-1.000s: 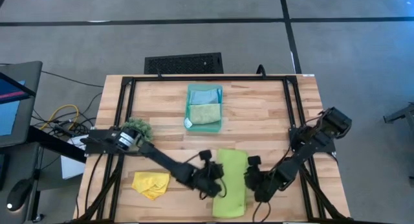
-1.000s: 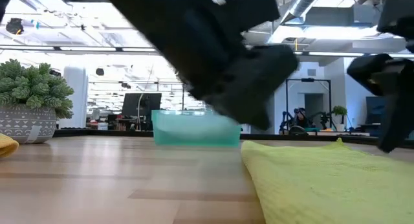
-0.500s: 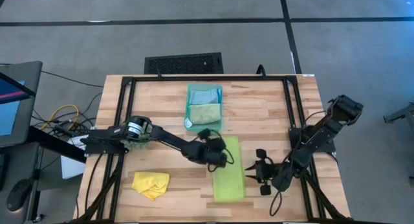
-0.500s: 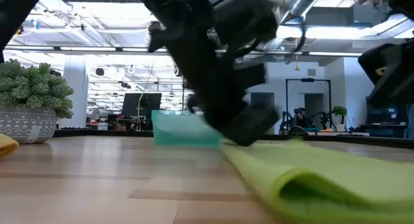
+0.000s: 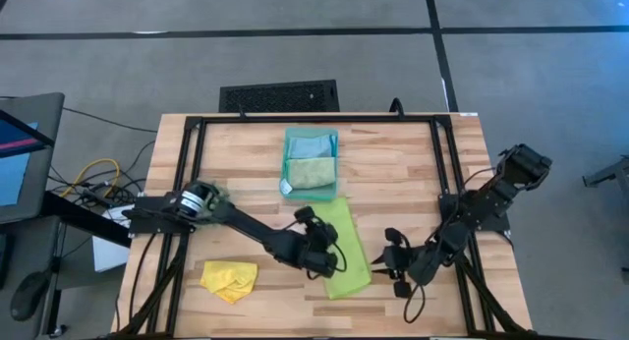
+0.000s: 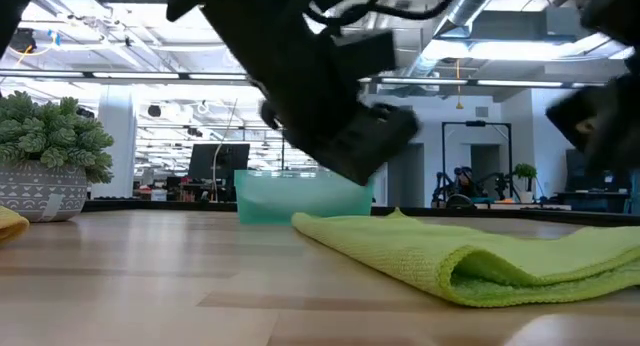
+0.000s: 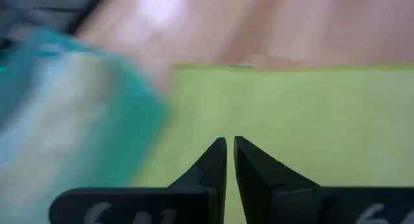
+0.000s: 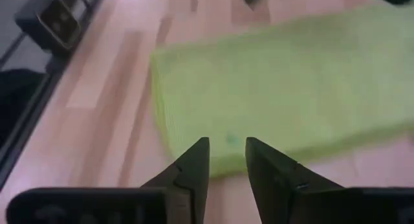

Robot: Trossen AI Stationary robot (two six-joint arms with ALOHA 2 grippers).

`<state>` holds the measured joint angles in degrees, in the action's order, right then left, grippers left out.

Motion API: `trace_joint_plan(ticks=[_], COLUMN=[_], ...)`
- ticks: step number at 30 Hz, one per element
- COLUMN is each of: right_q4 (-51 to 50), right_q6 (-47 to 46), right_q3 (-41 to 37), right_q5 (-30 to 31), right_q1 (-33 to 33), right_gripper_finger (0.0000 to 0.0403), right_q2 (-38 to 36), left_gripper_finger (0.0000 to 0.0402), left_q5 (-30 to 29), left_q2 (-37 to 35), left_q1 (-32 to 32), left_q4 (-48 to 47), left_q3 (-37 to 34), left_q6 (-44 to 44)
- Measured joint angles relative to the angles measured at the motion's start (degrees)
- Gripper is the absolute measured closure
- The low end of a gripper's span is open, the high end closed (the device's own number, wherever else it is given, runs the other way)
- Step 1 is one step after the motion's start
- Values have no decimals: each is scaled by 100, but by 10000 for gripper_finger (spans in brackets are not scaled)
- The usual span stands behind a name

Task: Fold microfiber towels
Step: Fold the light green microfiber cloth

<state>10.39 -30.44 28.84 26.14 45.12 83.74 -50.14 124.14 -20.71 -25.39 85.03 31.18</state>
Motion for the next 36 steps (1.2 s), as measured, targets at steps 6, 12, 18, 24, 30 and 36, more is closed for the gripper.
trace_joint_plan(ticks=[6,12,18,24,30,36], right_q4=[-1186,-599,206,266,249,-982], right_q6=[-1145,-1241,-398,676,1836,1069], right_q3=[-7,11,275,862,1139,1115], right_q5=[-468,-930,-1142,-1556,-1535,-672], right_q1=[-81,-301,-587,-391,245,371], right_gripper_finger=[288,300,319,340,353,367], right_q2=[18,614,1183,1109,764,613], left_gripper_finger=[379,379,379,379,379,379], left_q5=[924,903,967,978,989,996], left_q2=[390,517,520,524,526,528], left_q1=[3,128,144,116,116,83], left_q4=[913,762,724,695,675,684], left_q3=[-6,8,11,9,7,5], left_q6=[-649,-508,-419,-432,-439,-439])
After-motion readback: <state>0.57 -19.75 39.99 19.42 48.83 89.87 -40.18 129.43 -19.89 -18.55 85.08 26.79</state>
